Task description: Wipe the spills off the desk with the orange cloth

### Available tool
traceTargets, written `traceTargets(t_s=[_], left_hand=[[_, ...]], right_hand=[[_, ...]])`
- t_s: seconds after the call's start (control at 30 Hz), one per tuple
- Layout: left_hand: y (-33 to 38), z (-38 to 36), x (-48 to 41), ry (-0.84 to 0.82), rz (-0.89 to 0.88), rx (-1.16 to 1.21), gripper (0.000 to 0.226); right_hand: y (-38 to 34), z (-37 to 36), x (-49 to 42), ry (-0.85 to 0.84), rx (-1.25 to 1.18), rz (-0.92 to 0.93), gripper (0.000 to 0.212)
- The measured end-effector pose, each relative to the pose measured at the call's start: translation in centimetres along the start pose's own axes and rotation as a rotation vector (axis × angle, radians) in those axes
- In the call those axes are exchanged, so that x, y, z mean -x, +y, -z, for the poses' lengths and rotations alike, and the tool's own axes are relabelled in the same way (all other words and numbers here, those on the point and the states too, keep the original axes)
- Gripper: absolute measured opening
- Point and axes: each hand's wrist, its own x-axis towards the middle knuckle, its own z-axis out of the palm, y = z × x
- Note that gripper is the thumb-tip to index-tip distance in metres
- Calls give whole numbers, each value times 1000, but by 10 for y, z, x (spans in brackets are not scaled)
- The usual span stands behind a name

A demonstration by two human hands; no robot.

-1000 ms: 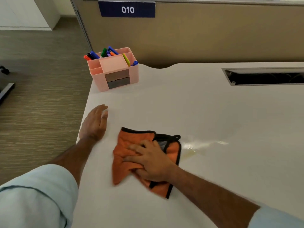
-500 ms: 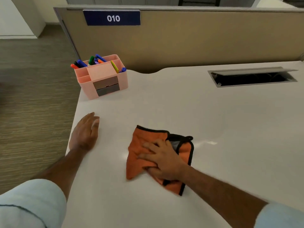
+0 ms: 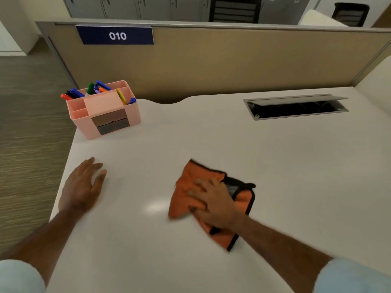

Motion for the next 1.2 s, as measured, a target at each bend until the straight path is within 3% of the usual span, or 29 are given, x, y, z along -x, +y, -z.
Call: traceTargets(t_s=[0.13, 0.27, 0.37, 0.5, 0.57, 0.67, 0.77, 0.87, 1.0, 1.2], left_hand=[[0, -5, 14, 0, 23, -19, 66], [2, -12, 15, -13, 11, -48, 70], [5, -16, 21, -29, 17, -78, 73], [7, -14, 25, -45, 40, -87, 74], [11, -15, 27, -46, 40, -93, 73], [11, -13, 30, -48, 43, -100, 72], [4, -15, 27, -34, 35, -99, 73], [2, -19, 25, -24, 43, -91, 72], [5, -17, 25, -18, 40, -95, 71], [12, -13, 27, -34, 30, -109, 72]], right_hand=[[29, 13, 58, -103, -33, 162, 44], [102, 40, 54, 50, 72, -181, 45], [136, 43, 12, 61, 131, -439, 45], [117, 32, -40, 74, 109, -550, 45], [80, 17, -39, 43, 115, -443, 48], [17, -5, 5, -7, 100, -95, 48], [37, 5, 63, -71, -8, 58, 48], [108, 36, 78, -19, 71, -169, 49], [158, 51, 27, -43, 143, -555, 63], [146, 38, -49, -87, 119, -599, 72]])
